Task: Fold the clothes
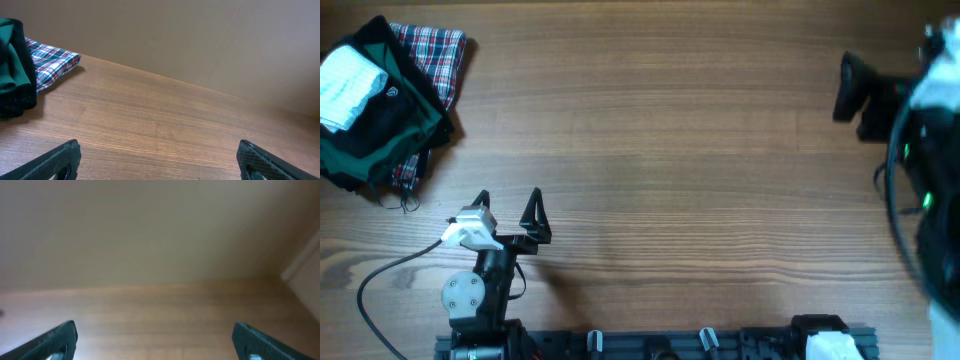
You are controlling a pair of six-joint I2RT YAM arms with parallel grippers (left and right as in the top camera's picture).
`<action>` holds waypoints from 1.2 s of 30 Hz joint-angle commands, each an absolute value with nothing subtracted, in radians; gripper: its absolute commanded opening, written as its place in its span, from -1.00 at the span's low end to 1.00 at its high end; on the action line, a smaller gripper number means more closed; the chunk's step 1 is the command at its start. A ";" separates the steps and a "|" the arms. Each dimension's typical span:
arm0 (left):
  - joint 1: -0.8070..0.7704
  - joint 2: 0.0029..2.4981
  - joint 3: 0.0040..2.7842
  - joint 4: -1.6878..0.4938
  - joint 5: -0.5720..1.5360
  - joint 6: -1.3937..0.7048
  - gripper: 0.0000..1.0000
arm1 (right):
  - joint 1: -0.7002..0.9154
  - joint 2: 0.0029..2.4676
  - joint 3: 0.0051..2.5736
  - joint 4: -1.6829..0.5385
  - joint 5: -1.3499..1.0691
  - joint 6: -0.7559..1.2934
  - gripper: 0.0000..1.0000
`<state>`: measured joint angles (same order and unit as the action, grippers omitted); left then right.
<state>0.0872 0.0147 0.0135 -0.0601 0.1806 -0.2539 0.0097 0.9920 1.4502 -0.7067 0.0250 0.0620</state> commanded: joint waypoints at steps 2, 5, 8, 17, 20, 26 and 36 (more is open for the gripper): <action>0.094 0.006 0.006 -0.060 0.167 -0.267 1.00 | 0.008 0.780 1.076 -0.353 -0.104 0.167 0.99; 0.094 0.007 0.006 -0.060 0.167 -0.266 1.00 | 0.007 0.648 0.858 -0.124 -0.117 0.157 1.00; 0.094 0.007 0.006 -0.060 0.167 -0.266 1.00 | 0.007 0.488 0.624 0.006 -0.121 0.157 0.99; 0.094 0.007 0.006 -0.060 0.167 -0.266 1.00 | -0.002 0.153 0.184 0.023 -0.133 0.112 0.99; 0.094 0.007 0.006 -0.060 0.167 -0.266 0.99 | -0.002 0.083 0.090 0.034 -0.144 0.112 1.00; 0.094 0.007 0.006 -0.060 0.167 -0.266 1.00 | -0.014 0.025 0.004 0.088 -0.142 0.111 0.99; 0.094 0.007 0.006 -0.060 0.167 -0.267 0.99 | -0.015 0.004 0.005 0.007 -0.113 0.107 0.99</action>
